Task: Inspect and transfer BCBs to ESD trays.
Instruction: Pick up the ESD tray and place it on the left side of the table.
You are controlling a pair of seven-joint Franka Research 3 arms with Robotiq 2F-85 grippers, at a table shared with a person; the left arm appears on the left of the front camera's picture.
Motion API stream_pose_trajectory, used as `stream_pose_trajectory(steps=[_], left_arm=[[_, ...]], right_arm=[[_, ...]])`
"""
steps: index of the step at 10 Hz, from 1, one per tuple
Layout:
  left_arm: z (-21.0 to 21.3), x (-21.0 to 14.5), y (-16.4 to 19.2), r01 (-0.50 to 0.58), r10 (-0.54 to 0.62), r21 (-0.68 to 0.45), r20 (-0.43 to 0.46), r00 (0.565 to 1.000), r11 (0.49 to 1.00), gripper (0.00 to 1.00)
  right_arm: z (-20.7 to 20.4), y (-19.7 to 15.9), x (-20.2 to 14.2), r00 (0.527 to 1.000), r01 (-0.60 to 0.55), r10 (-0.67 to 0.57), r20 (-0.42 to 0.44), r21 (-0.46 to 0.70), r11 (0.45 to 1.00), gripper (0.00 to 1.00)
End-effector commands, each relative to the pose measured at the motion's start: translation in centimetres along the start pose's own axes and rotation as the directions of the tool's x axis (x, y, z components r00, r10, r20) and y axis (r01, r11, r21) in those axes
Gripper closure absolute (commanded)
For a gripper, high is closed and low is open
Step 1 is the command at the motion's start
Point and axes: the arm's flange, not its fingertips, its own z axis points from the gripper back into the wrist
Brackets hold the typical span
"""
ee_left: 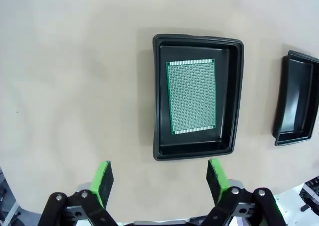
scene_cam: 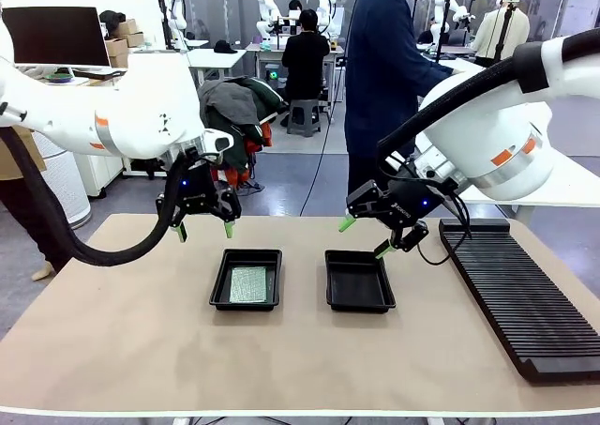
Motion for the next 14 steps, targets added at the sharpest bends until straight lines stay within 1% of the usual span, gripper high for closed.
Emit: stream_pose_trajectory(steps=[1, 4, 8, 14], left_arm=[[-1.9, 0.4, 0.1, 0.019, -0.019, 0.004, 0.024, 1.000, 1.000, 0.00], [-5.2, 1.2, 0.4, 0.014, -0.015, 0.038, 0.030, 0.999, 0.999, 0.00], [-8.4, 2.0, -0.2, 0.054, -0.054, 0.072, 0.002, 0.999, 0.996, 0.00], [-10.9, 3.0, -0.7, 0.072, -0.071, 0.090, -0.014, 0.997, 0.993, 0.00]], right_arm=[[-0.2, 0.2, 0.2, 1.000, 0.015, -0.015, -0.005, -0.021, 1.000, 0.00], [-0.2, 0.2, 0.2, 1.000, 0.015, -0.015, -0.005, -0.021, 1.000, 0.00], [-0.2, 0.2, 0.2, 1.000, 0.015, -0.015, -0.005, -0.021, 1.000, 0.00], [-0.2, 0.2, 0.2, 1.000, 0.015, -0.015, -0.005, -0.021, 1.000, 0.00]])
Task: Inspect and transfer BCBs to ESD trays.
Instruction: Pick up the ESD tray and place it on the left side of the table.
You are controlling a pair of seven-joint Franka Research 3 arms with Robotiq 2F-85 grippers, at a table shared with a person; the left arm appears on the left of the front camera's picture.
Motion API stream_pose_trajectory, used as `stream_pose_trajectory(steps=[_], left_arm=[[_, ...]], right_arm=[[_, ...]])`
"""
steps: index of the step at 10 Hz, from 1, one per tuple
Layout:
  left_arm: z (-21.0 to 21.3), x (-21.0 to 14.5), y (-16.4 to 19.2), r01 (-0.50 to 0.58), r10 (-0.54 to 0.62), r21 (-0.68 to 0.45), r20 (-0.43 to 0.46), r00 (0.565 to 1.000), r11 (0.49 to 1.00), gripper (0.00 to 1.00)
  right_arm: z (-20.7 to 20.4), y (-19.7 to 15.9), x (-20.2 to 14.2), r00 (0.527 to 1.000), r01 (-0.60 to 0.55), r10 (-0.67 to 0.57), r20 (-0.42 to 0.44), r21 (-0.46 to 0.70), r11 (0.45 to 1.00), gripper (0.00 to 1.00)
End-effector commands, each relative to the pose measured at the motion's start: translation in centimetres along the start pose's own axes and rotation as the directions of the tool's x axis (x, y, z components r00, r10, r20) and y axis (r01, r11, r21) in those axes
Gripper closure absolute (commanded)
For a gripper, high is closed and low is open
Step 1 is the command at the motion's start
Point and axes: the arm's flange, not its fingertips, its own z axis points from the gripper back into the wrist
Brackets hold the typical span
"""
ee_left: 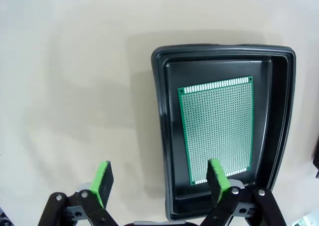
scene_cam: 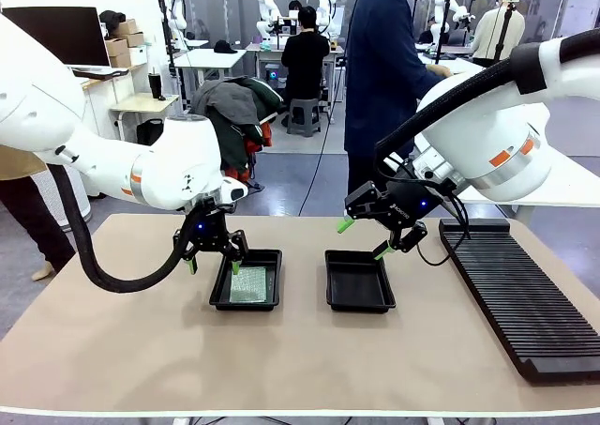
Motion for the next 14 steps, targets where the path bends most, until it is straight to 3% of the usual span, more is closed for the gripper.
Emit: stream_pose_trajectory(steps=[1, 14], left_arm=[[-0.9, 0.9, -0.7, -0.016, 0.015, 0.037, 0.018, 1.000, 0.999, 0.00], [-1.7, 0.9, -0.5, -0.001, 0.001, 0.005, -0.019, 1.000, 1.000, 0.00]], right_arm=[[-0.1, 0.2, 0.3, 1.000, 0.016, -0.016, -0.004, -0.019, 1.000, 0.00], [-0.1, 0.2, 0.3, 1.000, 0.016, -0.016, -0.004, -0.019, 1.000, 0.00]])
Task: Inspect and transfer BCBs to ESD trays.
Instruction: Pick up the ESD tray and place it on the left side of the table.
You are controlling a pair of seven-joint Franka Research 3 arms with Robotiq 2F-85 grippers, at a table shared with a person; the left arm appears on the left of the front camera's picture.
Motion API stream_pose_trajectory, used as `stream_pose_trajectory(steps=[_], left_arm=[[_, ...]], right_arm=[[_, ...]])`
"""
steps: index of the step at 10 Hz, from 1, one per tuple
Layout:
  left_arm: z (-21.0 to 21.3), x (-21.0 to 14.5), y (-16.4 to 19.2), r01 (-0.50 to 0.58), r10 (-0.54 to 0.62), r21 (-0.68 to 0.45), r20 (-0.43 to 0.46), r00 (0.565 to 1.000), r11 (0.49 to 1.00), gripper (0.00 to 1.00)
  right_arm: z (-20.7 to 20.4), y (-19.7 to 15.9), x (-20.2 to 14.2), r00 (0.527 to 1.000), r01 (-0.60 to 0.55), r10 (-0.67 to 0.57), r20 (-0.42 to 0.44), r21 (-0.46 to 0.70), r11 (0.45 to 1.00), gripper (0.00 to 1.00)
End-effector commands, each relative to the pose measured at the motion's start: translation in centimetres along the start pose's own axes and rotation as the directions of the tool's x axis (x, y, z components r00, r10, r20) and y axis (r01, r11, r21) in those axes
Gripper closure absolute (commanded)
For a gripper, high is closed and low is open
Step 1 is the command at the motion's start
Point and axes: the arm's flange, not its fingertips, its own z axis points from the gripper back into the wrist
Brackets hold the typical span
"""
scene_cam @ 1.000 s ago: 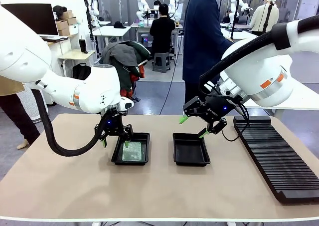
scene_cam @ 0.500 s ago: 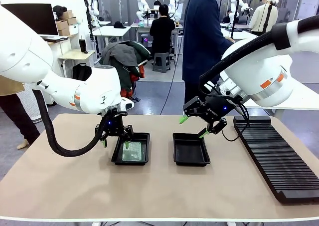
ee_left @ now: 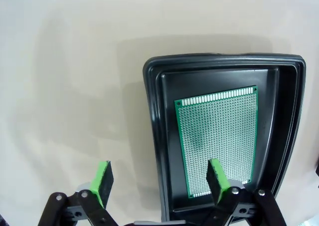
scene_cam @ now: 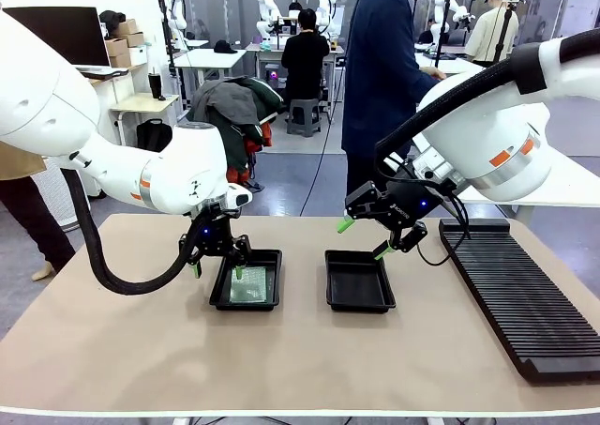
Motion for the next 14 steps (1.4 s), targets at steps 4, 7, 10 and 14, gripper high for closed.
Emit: stream_pose_trajectory(steps=[4, 7, 10, 14], left_arm=[[-0.39, -0.44, 0.25, 0.030, -0.031, 0.004, 0.016, 0.999, 1.000, 0.19], [-0.37, -0.31, 0.38, 0.030, -0.030, 0.000, 0.021, 0.999, 1.000, 0.36], [-0.40, -0.23, 0.21, 0.041, -0.041, -0.007, 0.034, 0.999, 0.999, 0.50], [-0.11, -0.71, 0.14, 0.034, -0.034, 0.004, 0.039, 0.999, 0.999, 0.71]], right_arm=[[-0.09, 0.19, 0.26, 1.000, 0.016, -0.016, -0.004, -0.019, 1.000, 0.00], [-0.09, 0.19, 0.26, 1.000, 0.016, -0.016, -0.004, -0.019, 1.000, 0.00], [-0.09, 0.19, 0.26, 1.000, 0.016, -0.016, -0.004, -0.019, 1.000, 0.00], [-0.09, 0.19, 0.26, 1.000, 0.016, -0.016, -0.004, -0.019, 1.000, 0.00]])
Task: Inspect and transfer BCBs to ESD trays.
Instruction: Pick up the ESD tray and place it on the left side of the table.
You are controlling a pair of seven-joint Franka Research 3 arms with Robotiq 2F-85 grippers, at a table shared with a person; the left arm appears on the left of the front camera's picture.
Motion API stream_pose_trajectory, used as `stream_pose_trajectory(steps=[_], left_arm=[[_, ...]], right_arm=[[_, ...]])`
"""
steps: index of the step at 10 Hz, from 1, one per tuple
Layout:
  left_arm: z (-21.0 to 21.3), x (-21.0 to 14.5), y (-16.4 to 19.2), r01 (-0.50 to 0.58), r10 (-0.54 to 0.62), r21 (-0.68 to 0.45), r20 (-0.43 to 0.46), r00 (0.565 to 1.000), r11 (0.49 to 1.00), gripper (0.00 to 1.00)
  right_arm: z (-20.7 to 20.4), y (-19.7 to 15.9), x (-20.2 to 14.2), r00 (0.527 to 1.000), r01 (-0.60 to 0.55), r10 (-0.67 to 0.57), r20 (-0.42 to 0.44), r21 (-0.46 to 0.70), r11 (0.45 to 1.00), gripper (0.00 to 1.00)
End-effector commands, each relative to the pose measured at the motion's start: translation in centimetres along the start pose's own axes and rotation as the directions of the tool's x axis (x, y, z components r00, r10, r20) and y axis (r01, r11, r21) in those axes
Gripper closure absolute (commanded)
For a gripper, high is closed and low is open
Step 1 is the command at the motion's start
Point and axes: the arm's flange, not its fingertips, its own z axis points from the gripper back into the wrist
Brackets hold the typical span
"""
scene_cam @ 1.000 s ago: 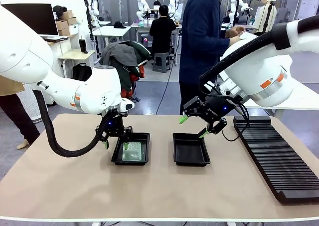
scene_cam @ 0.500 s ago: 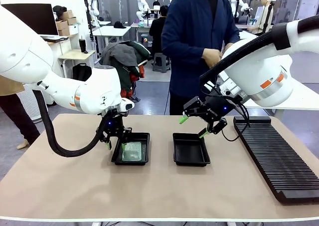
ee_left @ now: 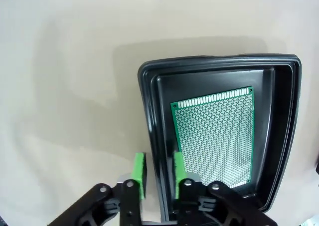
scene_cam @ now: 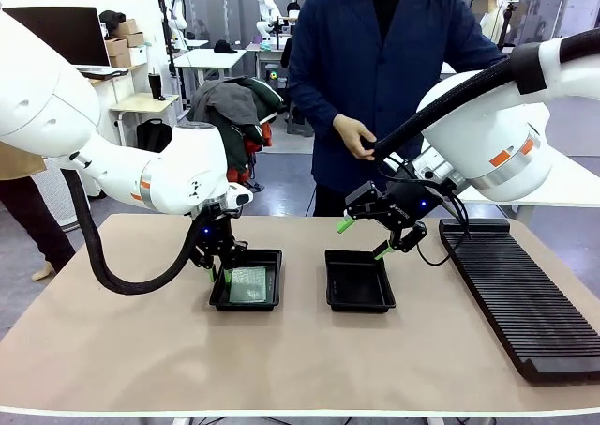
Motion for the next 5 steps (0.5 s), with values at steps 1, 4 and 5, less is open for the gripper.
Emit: stream_pose_trajectory(steps=[1, 4, 5], left_arm=[[-0.17, -0.80, 0.26, 0.008, -0.008, 0.006, 0.025, 1.000, 1.000, 0.77], [-0.26, -0.99, 0.48, 0.000, 0.000, 0.005, 0.027, 1.000, 1.000, 0.91], [-0.27, -0.99, 0.50, 0.000, 0.000, 0.004, 0.029, 1.000, 1.000, 0.98]], right_arm=[[-0.09, 0.19, 0.26, 1.000, 0.016, -0.016, -0.004, -0.019, 1.000, 0.00], [-0.09, 0.19, 0.26, 1.000, 0.016, -0.016, -0.004, -0.019, 1.000, 0.00], [-0.09, 0.19, 0.26, 1.000, 0.016, -0.016, -0.004, -0.019, 1.000, 0.00]])
